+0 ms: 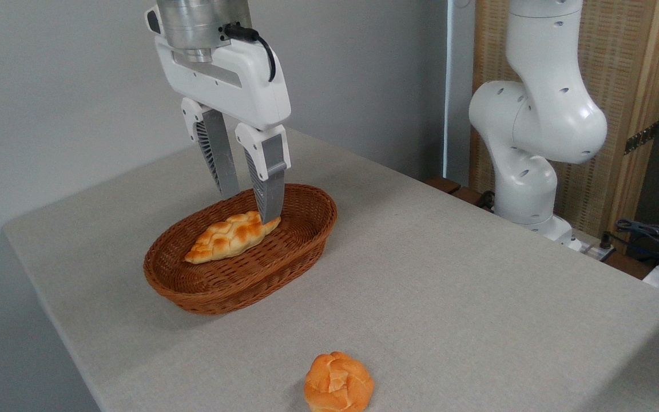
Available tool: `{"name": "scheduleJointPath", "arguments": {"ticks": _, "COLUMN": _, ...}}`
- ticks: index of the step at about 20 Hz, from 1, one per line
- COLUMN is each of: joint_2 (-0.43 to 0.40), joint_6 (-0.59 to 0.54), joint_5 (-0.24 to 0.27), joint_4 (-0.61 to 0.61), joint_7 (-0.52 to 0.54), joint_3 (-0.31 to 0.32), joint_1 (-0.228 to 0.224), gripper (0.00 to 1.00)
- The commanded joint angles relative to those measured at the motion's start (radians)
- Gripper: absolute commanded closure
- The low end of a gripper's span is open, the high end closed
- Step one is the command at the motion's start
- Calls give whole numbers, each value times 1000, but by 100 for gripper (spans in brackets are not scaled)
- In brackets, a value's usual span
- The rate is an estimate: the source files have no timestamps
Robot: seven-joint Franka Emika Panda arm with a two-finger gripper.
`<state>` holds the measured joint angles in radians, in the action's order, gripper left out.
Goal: Put bread into the basket
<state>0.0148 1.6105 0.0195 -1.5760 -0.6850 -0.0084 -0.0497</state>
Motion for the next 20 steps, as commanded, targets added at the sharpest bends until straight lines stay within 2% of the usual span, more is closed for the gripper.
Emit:
{"name": "scheduleJointPath", "arguments": {"ticks": 1, "joint_2": -3, "joint_6": -27, "joint_5": 6, "joint_4": 13, "joint_7": -11, "joint_3": 11, "joint_1": -7, "gripper": 0}}
{"name": "scheduleJointPath", "arguments": {"ticks": 16, "joint_2": -4, "joint_6": -6, "joint_5": 17, "joint_4": -1, "joint_7": -11, "joint_3": 10, "joint_1": -4, "gripper": 0}}
{"name": "scheduleJointPath", "arguments": {"ticks": 20, "joint_2": -59, "joint_6": 118, "joint_5": 17, "joint_4": -100, "joint_7": -11, "joint_3": 13, "joint_1": -1, "gripper": 0}}
